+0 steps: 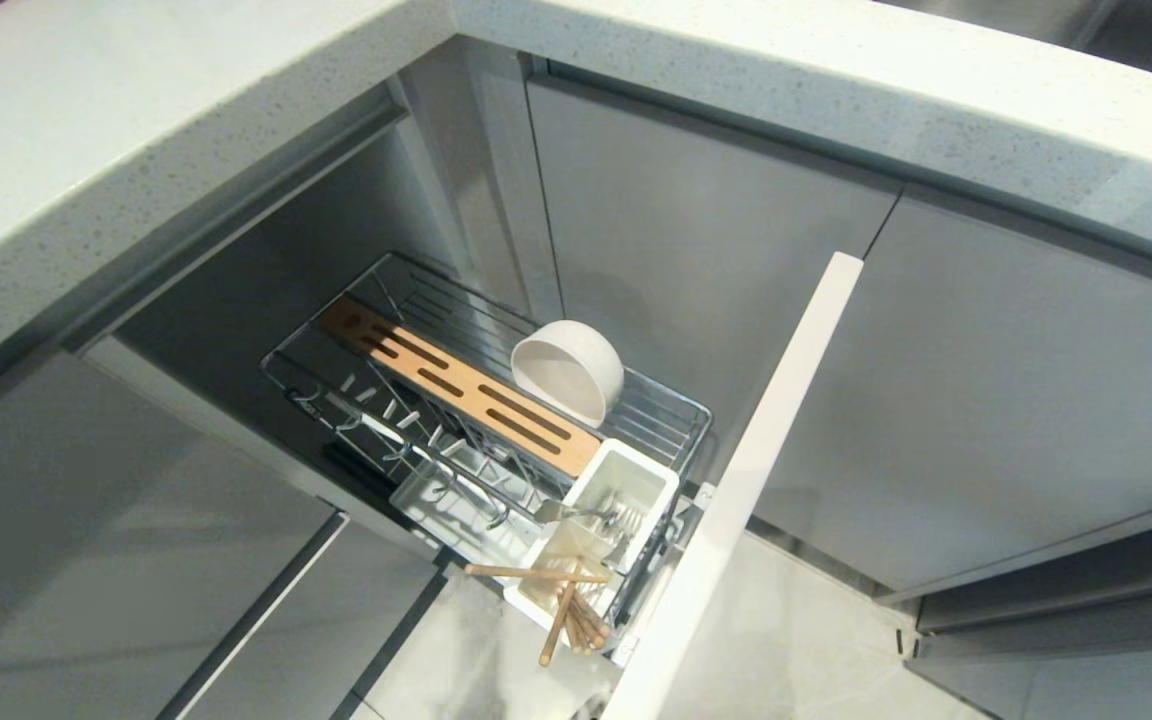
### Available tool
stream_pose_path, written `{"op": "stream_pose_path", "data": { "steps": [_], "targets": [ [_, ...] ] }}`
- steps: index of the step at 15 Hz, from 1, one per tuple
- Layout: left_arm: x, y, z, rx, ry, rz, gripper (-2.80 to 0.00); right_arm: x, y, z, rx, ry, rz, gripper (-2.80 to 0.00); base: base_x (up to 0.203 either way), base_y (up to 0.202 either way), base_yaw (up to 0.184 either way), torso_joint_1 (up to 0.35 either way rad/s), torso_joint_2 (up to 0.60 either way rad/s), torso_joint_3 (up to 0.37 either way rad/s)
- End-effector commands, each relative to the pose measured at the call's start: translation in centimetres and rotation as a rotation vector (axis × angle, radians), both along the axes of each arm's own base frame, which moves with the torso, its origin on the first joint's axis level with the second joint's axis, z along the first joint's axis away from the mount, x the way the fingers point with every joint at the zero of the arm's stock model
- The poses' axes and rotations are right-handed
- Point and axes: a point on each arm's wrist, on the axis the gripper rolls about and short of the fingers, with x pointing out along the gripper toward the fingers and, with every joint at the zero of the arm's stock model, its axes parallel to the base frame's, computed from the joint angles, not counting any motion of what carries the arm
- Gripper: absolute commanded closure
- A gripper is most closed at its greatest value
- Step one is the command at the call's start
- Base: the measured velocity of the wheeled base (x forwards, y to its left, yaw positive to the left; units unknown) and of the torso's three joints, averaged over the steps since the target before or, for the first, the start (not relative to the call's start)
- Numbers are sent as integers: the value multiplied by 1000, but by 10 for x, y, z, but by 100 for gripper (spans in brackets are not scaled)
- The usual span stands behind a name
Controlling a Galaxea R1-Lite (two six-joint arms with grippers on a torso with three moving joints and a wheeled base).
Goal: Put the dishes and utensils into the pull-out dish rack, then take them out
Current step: Take the plate out of the cupboard
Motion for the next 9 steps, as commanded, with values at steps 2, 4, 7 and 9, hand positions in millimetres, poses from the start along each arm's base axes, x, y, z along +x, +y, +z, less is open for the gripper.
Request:
{"op": "stream_pose_path", "data": {
  "steps": [2,4,7,9],
  "targets": [
    [27,1,12,38,189,122,0,0,0,0,0,-3,2,0,0,0,0,0,0,0],
    [47,5,10,113,296,219,0,0,0,0,1,-2,1,0,0,0,0,0,0,0],
    [75,12,5,126,418,336,0,0,0,0,0,-2,1,0,0,0,0,0,0,0],
    [90,15,-3,138,535,392,0,0,0,0,0,-2,2,0,0,0,0,0,0,0]
  ]
}}
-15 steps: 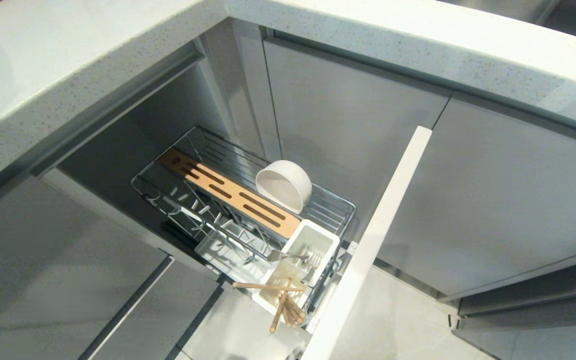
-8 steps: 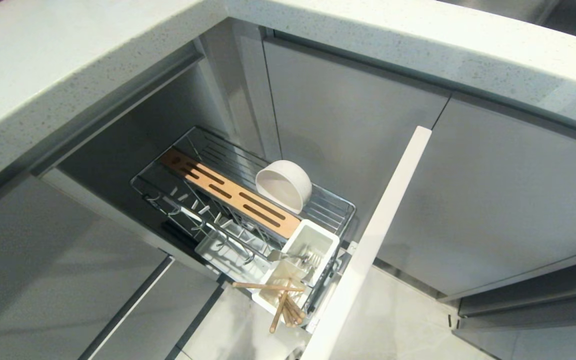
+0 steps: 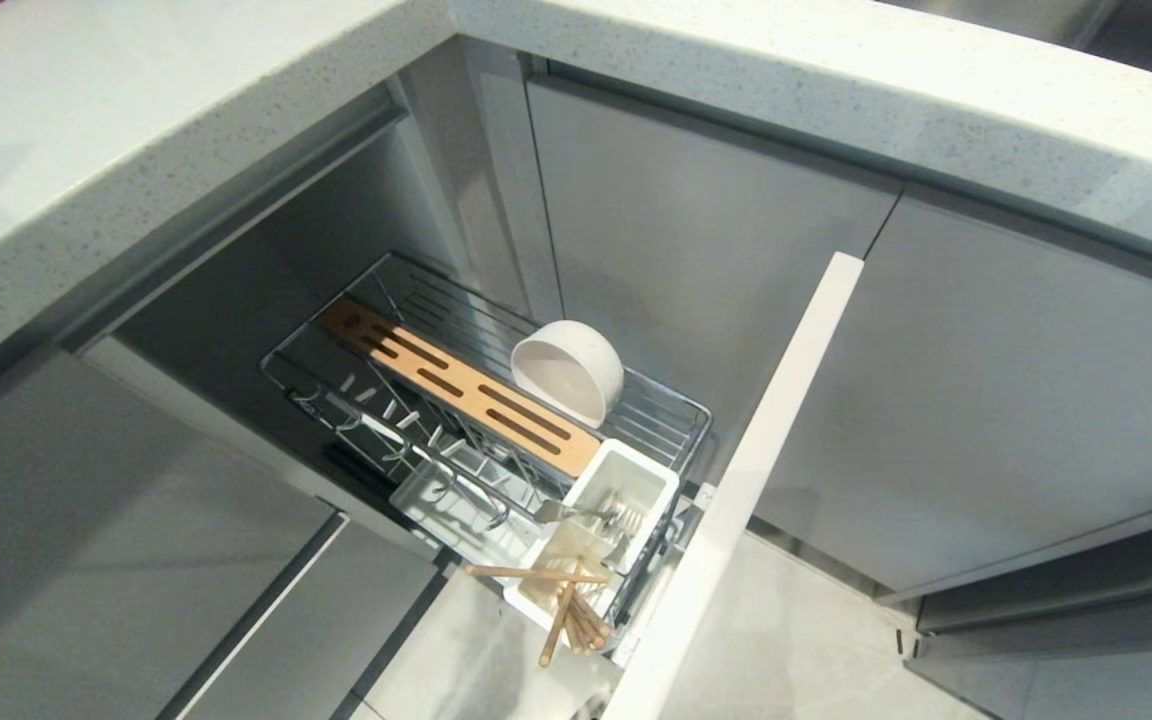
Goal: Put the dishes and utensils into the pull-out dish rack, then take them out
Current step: Take the plate out of the cupboard
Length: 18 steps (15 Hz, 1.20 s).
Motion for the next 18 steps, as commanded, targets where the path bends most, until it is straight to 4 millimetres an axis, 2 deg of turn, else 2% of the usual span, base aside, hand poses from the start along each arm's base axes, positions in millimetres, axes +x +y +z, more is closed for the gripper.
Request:
{"op": "stream_pose_path", "data": {
  "steps": [1,4,7,10,14,18],
  "targets": [
    [32,5,-9,-6,142,34,0,0,0,0,0,-3,1,0,0,0,0,0,0,0],
    [62,7,-19,-5,259,81,0,0,0,0,0,-3,0,0,0,0,0,0,0,0],
    [85,1,-24,23,309,139,0,0,0,0,0,-2,0,0,0,0,0,0,0,0],
    [97,-1,-26,39,334,175,0,0,0,0,0,-3,1,0,0,0,0,0,0,0],
    [108,-14,-30,60,363,95,0,0,0,0,0,-3,0,0,0,0,0,0,0,0],
    [115,-17,-33,65,382,84,0,0,0,0,0,-3,1,0,0,0,0,0,0,0]
  ]
}}
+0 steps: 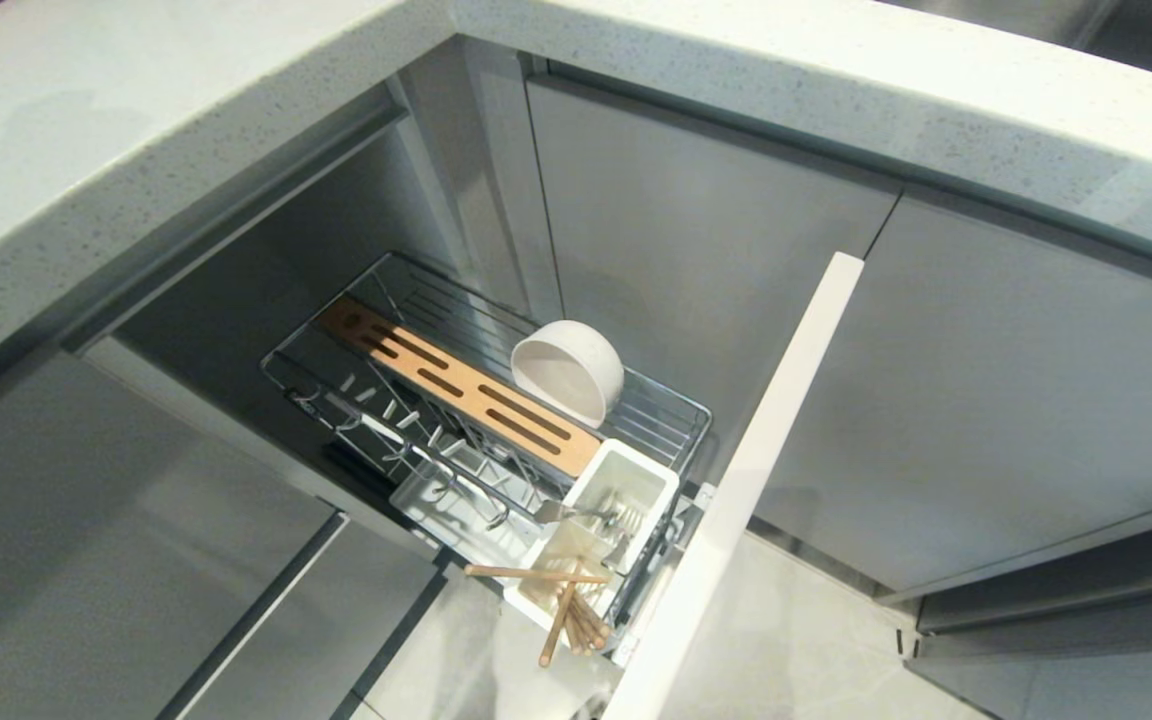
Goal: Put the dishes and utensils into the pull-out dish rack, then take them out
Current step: Take the plate out of the cupboard
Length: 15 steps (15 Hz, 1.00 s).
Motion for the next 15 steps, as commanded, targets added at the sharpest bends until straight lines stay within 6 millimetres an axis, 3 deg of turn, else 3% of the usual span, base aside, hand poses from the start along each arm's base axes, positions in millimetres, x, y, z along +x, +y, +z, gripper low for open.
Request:
{"op": "stream_pose_path", "data": {
  "steps": [1,5,6,11,15],
  "targets": [
    [6,-2,-3,4,22,-3,0,0,0,0,1,-2,-1,0,0,0,0,0,0,0],
    [11,-3,-6,6,38,-6,0,0,0,0,0,-3,0,0,0,0,0,0,0,0],
    [11,-3,-6,6,39,-7,-280,0,0,0,-1,-3,0,0,0,0,0,0,0,0],
    [7,-2,-4,2,24,-14,-280,0,0,0,0,-2,1,0,0,0,0,0,0,0],
    [-21,1,7,-40,-85,-59,-280,0,0,0,-1,-3,0,0,0,0,0,0,0,0]
  ]
}}
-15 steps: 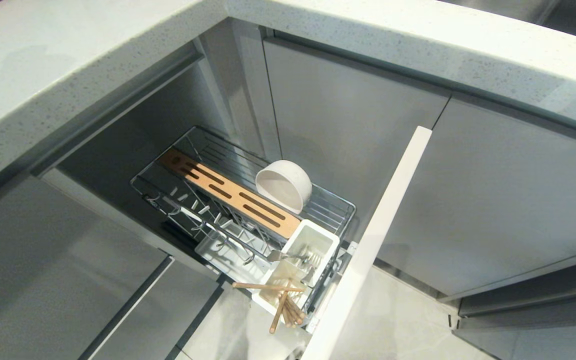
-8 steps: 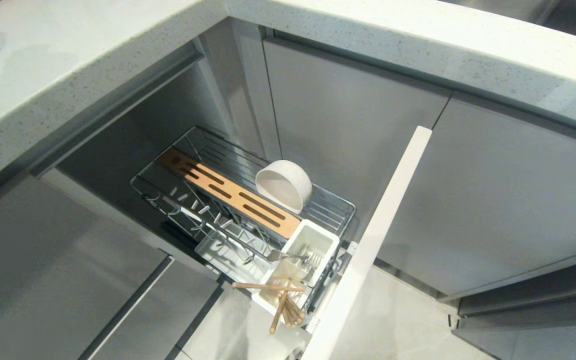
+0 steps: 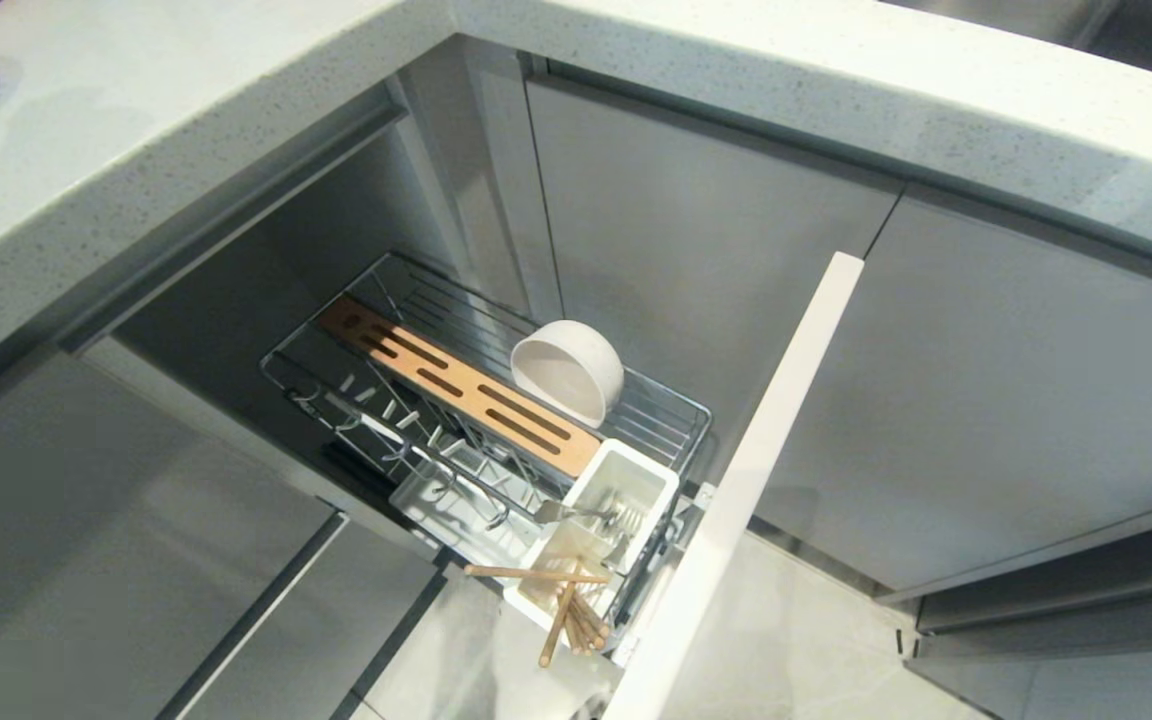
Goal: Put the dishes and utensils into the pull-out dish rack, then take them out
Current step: Take the plate out of the cupboard, then take the spoon out of the cupboard
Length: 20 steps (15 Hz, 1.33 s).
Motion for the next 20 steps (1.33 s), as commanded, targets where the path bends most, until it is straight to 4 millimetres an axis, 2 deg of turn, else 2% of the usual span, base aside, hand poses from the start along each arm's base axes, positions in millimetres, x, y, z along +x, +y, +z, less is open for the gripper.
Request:
{"op": "stream_pose_path", "data": {
  "steps": [1,4,6,7,10,12,14,17,20],
  "targets": [
    [-26,3,10,-47,-115,-34,-280,0,0,0,0,-2,1,0,0,0,0,0,0,0],
    [-43,4,18,-236,-320,-127,-280,0,0,0,0,-2,1,0,0,0,0,0,0,0],
    [-47,3,19,-418,-443,-188,-280,0,0,0,1,-3,0,0,0,0,0,0,0,0],
    [-48,2,18,-525,-507,-230,0,0,0,0,1,-2,0,0,0,0,0,0,0,0],
    [-44,-2,20,-831,-677,-361,0,0,0,0,1,-3,-2,0,0,0,0,0,0,0],
    [-29,-6,21,-929,-701,-403,0,0,0,0,0,-2,0,0,0,0,0,0,0,0],
    [-17,-15,19,-1016,-655,-459,0,0,0,0,1,-2,0,0,0,0,0,0,0,0],
    [-1,-45,6,-1141,-501,-570,0,0,0,0,0,-2,0,0,0,0,0,0,0,0],
    [27,-93,-28,-1161,-291,-601,0,0,0,0,0,-3,0,0,0,0,0,0,0,0]
  ]
}}
